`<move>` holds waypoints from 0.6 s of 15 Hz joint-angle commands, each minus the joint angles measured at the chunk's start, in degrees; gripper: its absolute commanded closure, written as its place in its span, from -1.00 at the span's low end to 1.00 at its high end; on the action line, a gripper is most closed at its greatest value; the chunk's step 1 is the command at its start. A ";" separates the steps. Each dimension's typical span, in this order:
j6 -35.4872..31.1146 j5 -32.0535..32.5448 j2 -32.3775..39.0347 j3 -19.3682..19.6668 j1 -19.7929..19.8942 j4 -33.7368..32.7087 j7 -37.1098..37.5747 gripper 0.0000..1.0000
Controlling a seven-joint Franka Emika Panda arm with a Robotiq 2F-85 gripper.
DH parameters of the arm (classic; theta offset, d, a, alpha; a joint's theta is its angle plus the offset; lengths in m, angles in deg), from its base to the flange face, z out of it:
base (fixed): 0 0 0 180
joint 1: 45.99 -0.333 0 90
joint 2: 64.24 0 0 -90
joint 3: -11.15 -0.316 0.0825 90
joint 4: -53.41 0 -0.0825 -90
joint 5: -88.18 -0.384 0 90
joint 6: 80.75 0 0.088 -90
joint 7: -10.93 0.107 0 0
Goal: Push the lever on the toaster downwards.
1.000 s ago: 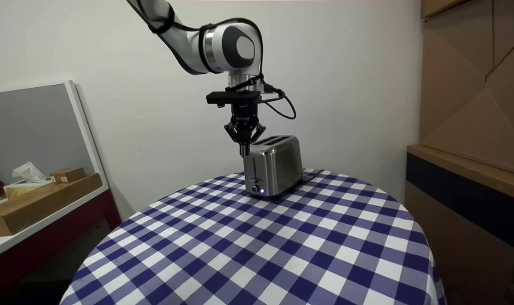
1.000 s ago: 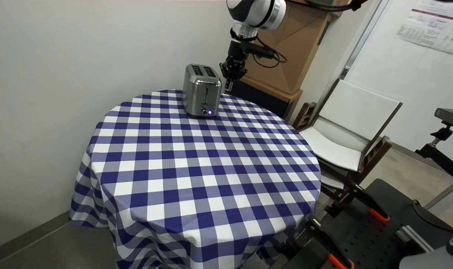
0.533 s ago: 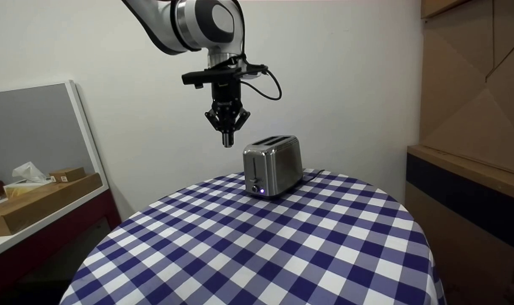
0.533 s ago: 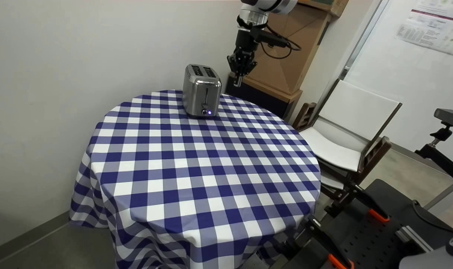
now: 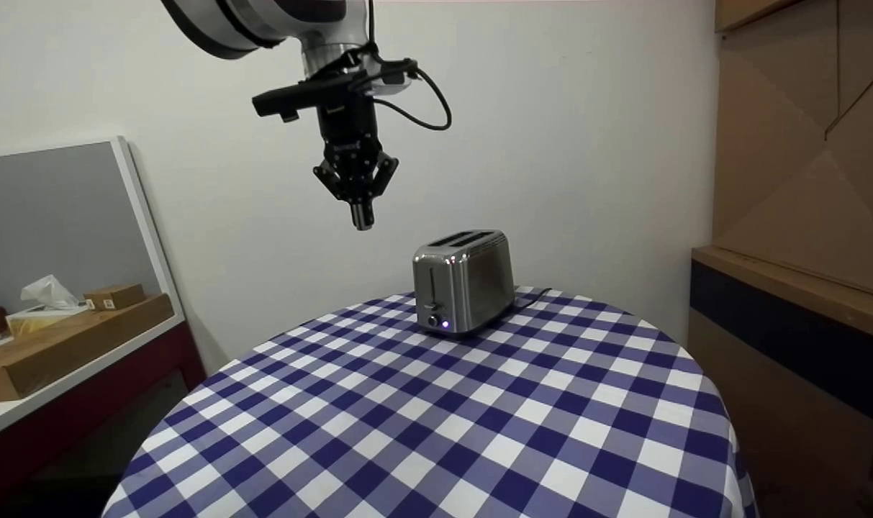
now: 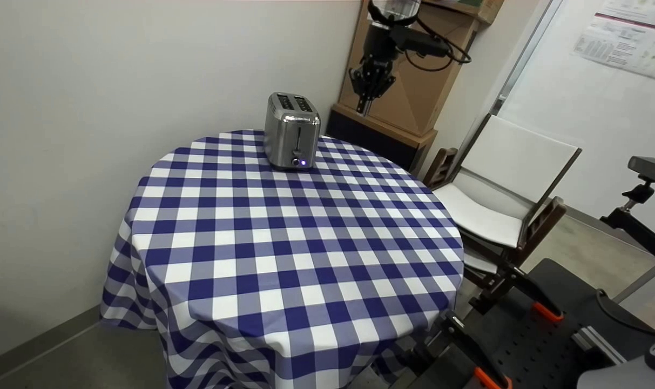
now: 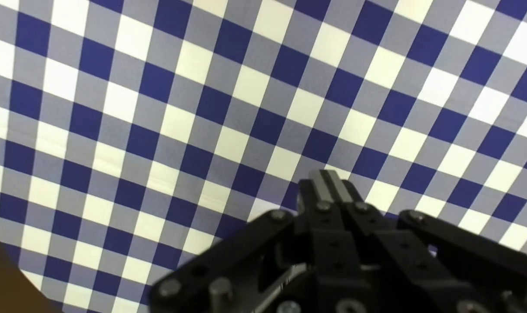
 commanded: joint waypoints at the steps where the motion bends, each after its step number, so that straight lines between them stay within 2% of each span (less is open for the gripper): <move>1: -0.10 -1.48 -12.26 0.73 -0.52 14.25 -0.78 0.46; 6: 2.56 -1.93 -27.33 1.50 -1.00 28.76 -0.68 -0.27; 9: 3.62 -0.98 -33.36 2.23 -1.16 32.72 0.15 -0.68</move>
